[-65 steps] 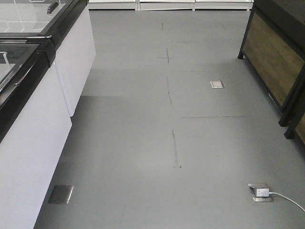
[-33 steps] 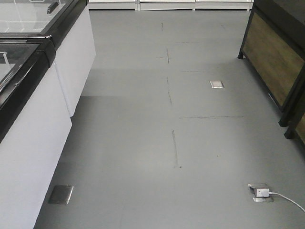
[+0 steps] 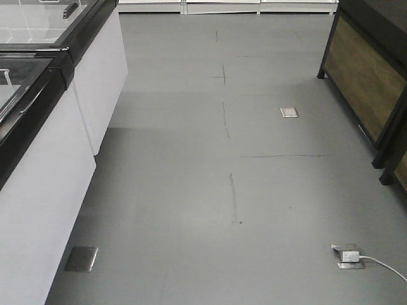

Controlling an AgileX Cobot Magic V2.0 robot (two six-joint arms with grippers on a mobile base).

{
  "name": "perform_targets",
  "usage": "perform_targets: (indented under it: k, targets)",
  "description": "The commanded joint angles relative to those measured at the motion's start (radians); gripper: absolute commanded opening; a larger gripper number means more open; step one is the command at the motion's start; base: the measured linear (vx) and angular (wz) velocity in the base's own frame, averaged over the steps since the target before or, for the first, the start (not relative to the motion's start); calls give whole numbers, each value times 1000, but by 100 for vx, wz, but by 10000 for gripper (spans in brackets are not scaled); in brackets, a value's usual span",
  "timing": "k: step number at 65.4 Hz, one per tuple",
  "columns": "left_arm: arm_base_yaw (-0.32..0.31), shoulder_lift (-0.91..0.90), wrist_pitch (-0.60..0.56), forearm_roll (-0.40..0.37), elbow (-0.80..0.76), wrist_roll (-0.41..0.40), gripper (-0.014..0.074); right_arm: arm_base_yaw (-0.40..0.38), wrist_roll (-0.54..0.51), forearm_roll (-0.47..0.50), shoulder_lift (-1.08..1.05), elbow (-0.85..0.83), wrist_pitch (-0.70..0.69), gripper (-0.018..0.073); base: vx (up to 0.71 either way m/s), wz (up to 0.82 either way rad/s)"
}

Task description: Left arm holds basket, right arm returns cookies

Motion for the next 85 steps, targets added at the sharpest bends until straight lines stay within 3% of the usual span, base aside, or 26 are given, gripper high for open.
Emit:
perform_targets:
  k: [1,12,31,47,60,85]
  targets:
    - [61,5,-91,-203,-32,93,444,-4,-2,-3,-9,0,-78,-9,0,0]
    - [158,56,-116,-425,-32,226,444,-4,-2,-3,-9,0,-78,-9,0,0]
    - [241,179,-112,-691,-32,376,444,-4,-2,-3,-9,0,-78,-9,0,0]
    - [241,307,-81,-778,-31,460,444,-4,-2,-3,-9,0,-78,-9,0,0]
    - [241,379,-43,-935,-31,564,444,-4,-2,-3,-9,0,-78,-9,0,0]
    - [213,435,-57,-1084,-32,614,439,-4,-2,-3,-9,0,-78,-9,0,0]
